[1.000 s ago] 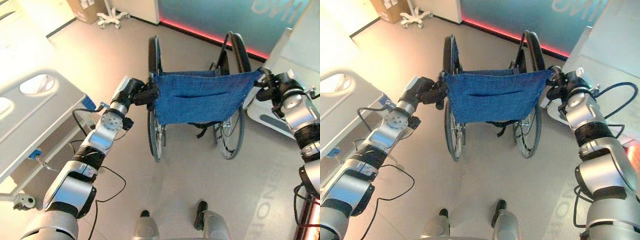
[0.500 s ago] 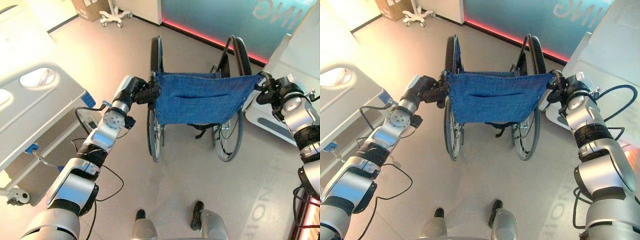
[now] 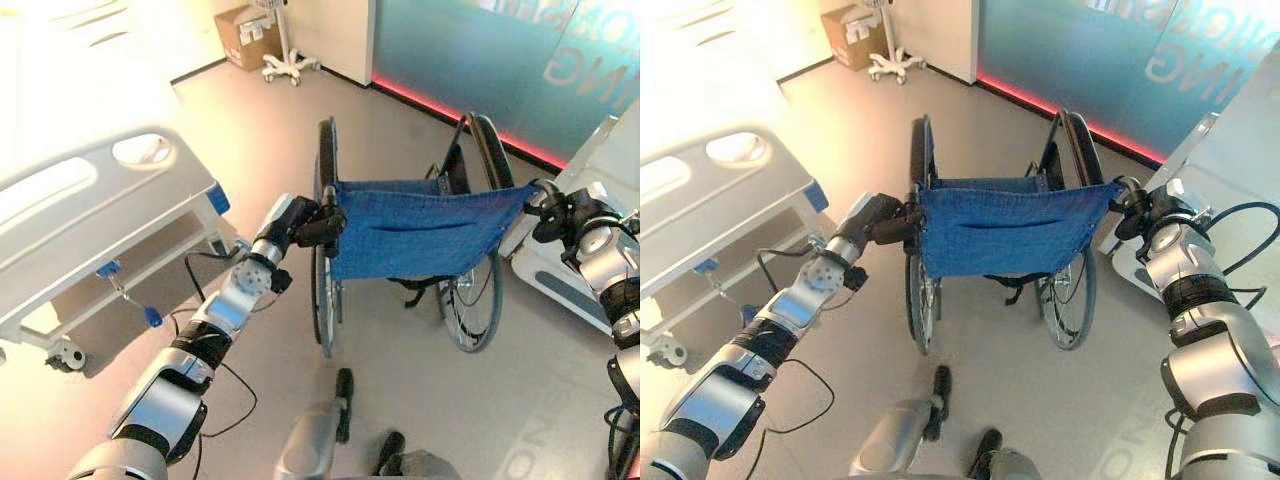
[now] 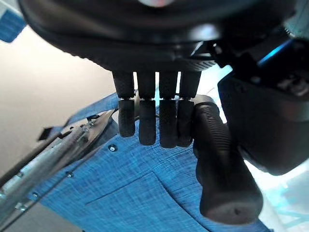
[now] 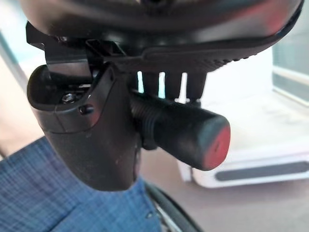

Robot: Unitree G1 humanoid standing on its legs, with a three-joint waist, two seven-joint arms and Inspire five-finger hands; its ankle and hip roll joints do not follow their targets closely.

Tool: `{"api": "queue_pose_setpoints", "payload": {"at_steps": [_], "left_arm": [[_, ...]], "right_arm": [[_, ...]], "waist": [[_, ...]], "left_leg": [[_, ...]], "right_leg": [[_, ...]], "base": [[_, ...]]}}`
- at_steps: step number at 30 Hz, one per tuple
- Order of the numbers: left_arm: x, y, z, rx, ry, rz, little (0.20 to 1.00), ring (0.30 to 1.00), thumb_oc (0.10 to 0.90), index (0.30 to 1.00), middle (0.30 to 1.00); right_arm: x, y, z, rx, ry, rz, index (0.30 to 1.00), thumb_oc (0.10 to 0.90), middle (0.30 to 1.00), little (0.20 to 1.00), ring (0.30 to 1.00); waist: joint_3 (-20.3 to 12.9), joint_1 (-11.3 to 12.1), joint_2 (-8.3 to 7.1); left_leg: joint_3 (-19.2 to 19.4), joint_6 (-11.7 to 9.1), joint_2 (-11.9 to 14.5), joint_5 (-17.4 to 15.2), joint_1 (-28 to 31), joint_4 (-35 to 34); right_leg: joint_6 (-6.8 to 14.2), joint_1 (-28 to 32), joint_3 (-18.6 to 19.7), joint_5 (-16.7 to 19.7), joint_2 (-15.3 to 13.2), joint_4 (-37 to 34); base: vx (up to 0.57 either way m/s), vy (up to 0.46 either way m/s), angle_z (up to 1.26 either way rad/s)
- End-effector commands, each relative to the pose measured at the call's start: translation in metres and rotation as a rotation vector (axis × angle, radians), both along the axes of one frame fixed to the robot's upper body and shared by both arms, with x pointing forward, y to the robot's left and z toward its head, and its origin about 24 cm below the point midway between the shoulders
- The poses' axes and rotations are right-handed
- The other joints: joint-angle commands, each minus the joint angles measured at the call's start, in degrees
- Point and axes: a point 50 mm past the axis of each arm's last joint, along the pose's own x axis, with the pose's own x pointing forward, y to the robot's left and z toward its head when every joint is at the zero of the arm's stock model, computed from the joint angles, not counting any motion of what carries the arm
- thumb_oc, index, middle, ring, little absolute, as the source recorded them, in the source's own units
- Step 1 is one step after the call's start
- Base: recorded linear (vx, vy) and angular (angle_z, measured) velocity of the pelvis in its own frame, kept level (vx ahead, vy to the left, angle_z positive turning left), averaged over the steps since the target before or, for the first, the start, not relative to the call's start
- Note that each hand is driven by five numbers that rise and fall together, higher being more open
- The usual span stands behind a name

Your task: Push the wheelchair next to the bed

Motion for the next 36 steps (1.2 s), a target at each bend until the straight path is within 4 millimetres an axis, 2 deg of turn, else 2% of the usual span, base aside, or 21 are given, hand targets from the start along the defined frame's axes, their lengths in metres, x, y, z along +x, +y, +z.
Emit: {"api": "queue_pose_setpoints", "payload": {"at_steps": [1, 3, 4, 5, 6, 8, 9, 10, 12, 13, 16, 18, 21, 23, 26, 28, 30, 34, 36], "left_arm": [[-0.011, 0.028, -0.043, 0.298, 0.190, 0.061, 0.300, 0.300, 0.400, 0.300, 0.300], [-0.009, 0.035, -0.040, 0.361, 0.210, 0.062, 0.300, 0.300, 0.400, 0.300, 0.300], [-0.007, 0.035, -0.037, 0.389, 0.214, 0.050, 0.300, 0.300, 0.400, 0.300, 0.300], [-0.006, 0.031, -0.038, 0.415, 0.215, 0.025, 0.300, 0.300, 0.400, 0.300, 0.300], [-0.005, 0.030, -0.038, 0.417, 0.216, 0.020, 0.300, 0.300, 0.400, 0.300, 0.300], [-0.001, 0.026, -0.034, 0.430, 0.206, 0.002, 0.300, 0.300, 0.400, 0.300, 0.300], [0.000, 0.025, -0.032, 0.434, 0.203, -0.002, 0.300, 0.300, 0.400, 0.300, 0.300], [0.003, 0.025, -0.026, 0.445, 0.195, -0.008, 0.300, 0.300, 0.400, 0.300, 0.300], [0.009, 0.026, -0.015, 0.449, 0.175, -0.006, 0.300, 0.300, 0.400, 0.300, 0.300], [0.014, 0.029, -0.005, 0.450, 0.159, -0.003, 0.300, 0.300, 0.400, 0.300, 0.300], [0.017, 0.030, 0.002, 0.447, 0.147, 0.008, 0.300, 0.300, 0.400, 0.300, 0.300], [0.019, 0.032, 0.007, 0.452, 0.143, 0.017, 0.300, 0.300, 0.400, 0.300, 0.300], [0.022, 0.038, 0.015, 0.466, 0.133, 0.028, 0.300, 0.300, 0.400, 0.300, 0.300], [0.023, 0.042, 0.020, 0.466, 0.118, 0.043, 0.300, 0.300, 0.400, 0.300, 0.300], [0.022, 0.046, 0.021, 0.472, 0.086, 0.064, 0.300, 0.300, 0.400, 0.300, 0.300], [0.016, 0.047, 0.008, 0.416, 0.121, 0.074, 0.300, 0.300, 0.400, 0.300, 0.300], [0.010, 0.042, -0.002, 0.409, 0.160, 0.066, 0.300, 0.300, 0.400, 0.300, 0.300], [0.000, 0.033, -0.022, 0.402, 0.189, 0.021, 0.300, 0.300, 0.400, 0.300, 0.300], [-0.001, 0.028, -0.027, 0.378, 0.194, 0.004, 0.300, 0.300, 0.400, 0.300, 0.300]], "right_arm": [[0.028, 0.094, 0.024, -0.089, -0.053, 0.546, 0.300, 0.400, 0.300, 0.300, 0.300], [0.026, 0.094, 0.016, -0.069, -0.050, 0.548, 0.300, 0.400, 0.300, 0.300, 0.300], [0.025, 0.093, 0.014, -0.063, -0.054, 0.543, 0.300, 0.400, 0.300, 0.300, 0.300], [0.023, 0.089, 0.012, -0.089, -0.046, 0.536, 0.300, 0.400, 0.300, 0.300, 0.300], [0.023, 0.089, 0.011, -0.103, -0.042, 0.539, 0.300, 0.400, 0.300, 0.300, 0.300], [0.024, 0.088, 0.013, -0.133, -0.044, 0.547, 0.300, 0.400, 0.300, 0.300, 0.300], [0.024, 0.088, 0.015, -0.136, -0.048, 0.548, 0.300, 0.400, 0.300, 0.300, 0.300], [0.027, 0.089, 0.021, -0.144, -0.067, 0.554, 0.300, 0.400, 0.300, 0.300, 0.300], [0.030, 0.090, 0.030, -0.152, -0.094, 0.552, 0.300, 0.400, 0.300, 0.300, 0.300], [0.031, 0.092, 0.038, -0.160, -0.110, 0.548, 0.300, 0.400, 0.300, 0.300, 0.300], [0.033, 0.097, 0.042, -0.156, -0.117, 0.555, 0.300, 0.400, 0.300, 0.300, 0.300], [0.034, 0.102, 0.045, -0.156, -0.116, 0.571, 0.300, 0.400, 0.300, 0.300, 0.300], [0.035, 0.107, 0.051, -0.142, -0.121, 0.581, 0.300, 0.400, 0.300, 0.300, 0.300], [0.035, 0.109, 0.056, -0.135, -0.124, 0.582, 0.300, 0.400, 0.300, 0.300, 0.300], [0.035, 0.108, 0.067, -0.137, -0.133, 0.586, 0.300, 0.400, 0.300, 0.300, 0.300], [0.034, 0.109, 0.069, -0.125, -0.128, 0.603, 0.300, 0.400, 0.300, 0.300, 0.300], [0.031, 0.110, 0.072, -0.140, -0.120, 0.619, 0.300, 0.400, 0.300, 0.300, 0.300], [0.026, 0.104, 0.065, -0.175, -0.078, 0.613, 0.300, 0.400, 0.300, 0.300, 0.300], [0.026, 0.100, 0.059, -0.193, -0.053, 0.604, 0.300, 0.400, 0.300, 0.300, 0.300]], "waist": [[2.8, -0.6, -3.21], [1.5, -0.3, -4.06], [1.1, -0.6, -4.23], [0.8, -1.3, -4.14], [0.6, -1.4, -4.04], [0.7, -2.0, -3.68], [0.9, -2.2, -3.50], [1.5, -2.8, -3.12], [2.5, -3.8, -2.97], [3.2, -4.6, -3.28], [3.6, -5.1, -4.23], [3.8, -5.4, -5.21], [4.5, -6.3, -6.48], [4.8, -6.7, -7.32], [4.8, -7.5, -7.82], [4.0, -8.3, -7.12], [3.7, -8.4, -6.56], [3.1, -9.7, -4.72], [1.9, -11.0, -3.47]], "left_leg": [[-2.5, 4.1, -3.3, -1.3, 2.6, -5.1], [-4.0, 5.5, -3.7, -2.0, 4.3, -6.9], [-5.0, 5.9, -4.1, -2.1, 5.0, -7.6], [-6.9, 6.2, -4.6, -2.3, 5.6, -8.1], [-7.2, 6.2, -4.6, -2.2, 5.6, -8.3], [-9.9, 6.2, -4.8, -2.3, 6.5, -8.6], [-10.6, 6.1, -4.7, -2.3, 6.7, -8.6], [-12.2, 6.0, -4.5, -2.6, 7.0, -8.4], [-13.3, 5.9, -4.2, -3.4, 7.6, -8.1], [-13.8, 5.9, -4.1, -4.4, 7.5, -7.3], [-14.3, 5.5, -4.0, -6.1, 7.0, -4.9], [-15.1, 4.6, -3.1, -8.1, 6.8, -2.4], [-16.9, 3.2, -0.6, -11.4, 6.7, 1.1], [-17.9, 2.1, 2.0, -12.6, 6.6, 2.5], [-18.6, 1.2, 6.4, -12.4, 7.1, 2.4], [-19.0, 1.3, 9.1, -11.0, 8.4, 1.4], [-17.4, 0.5, 11.4, -7.8, 8.7, 0.2], [-15.0, 0.6, 12.2, -3.9, 10.3, -2.8], [-11.8, -0.2, 13.3, -1.3, 12.9, -5.4]], "right_leg": [[1.5, 4.5, 8.2, -3.7, 4.0, 1.7], [2.4, 5.4, 9.0, -4.3, 4.5, 4.6], [3.0, 5.1, 9.6, -3.6, 4.6, 6.0], [4.2, 4.3, 10.7, -1.9, 3.5, 7.2], [4.4, 4.1, 10.9, -1.3, 3.3, 7.0], [6.2, 3.0, 12.5, 0.9, 0.5, 5.8], [6.4, 2.5, 13.1, 1.0, 0.0, 5.2], [6.9, 0.8, 14.4, 1.6, -1.6, 3.2], [7.8, -2.3, 16.3, 4.2, -3.8, 1.2], [8.4, -4.1, 18.5, 6.3, -4.9, -0.5], [9.1, -5.1, 19.9, 9.6, -7.1, -3.2], [9.8, -6.4, 20.8, 12.3, -9.1, -4.9], [10.8, -9.2, 22.4, 14.4, -11.1, -6.9], [11.1, -10.7, 22.4, 14.2, -11.2, -6.4], [10.8, -12.6, 21.5, 11.7, -9.4, -2.8], [9.0, -14.6, 20.6, 7.2, -7.2, 4.0], [7.0, -13.6, 17.1, 4.9, -6.5, 5.6], [4.7, -10.6, 14.6, 2.7, -4.4, 4.7], [3.6, -9.5, 12.7, 1.6, -3.4, 4.2]], "base": [[0.25, 0.039, -0.08], [0.27, -0.008, 0.21], [0.27, -0.019, 0.42], [0.19, -0.010, 0.60], [0.15, -0.019, 0.80], [0.08, -0.063, 0.62], [0.05, -0.132, 0.18], [0.04, -0.156, -0.02], [0.04, -0.219, -0.02], [0.05, -0.221, 0.18], [0.13, -0.252, 0.24], [0.26, -0.385, -0.06], [0.37, -0.572, -0.04], [0.29, -0.599, 0.22], [0.35, -0.603, 0.57], [0.44, -0.488, 1.26], [0.39, -0.425, 0.58], [0.36, -0.361, 0.65], [0.23, -0.185, 0.58]]}}
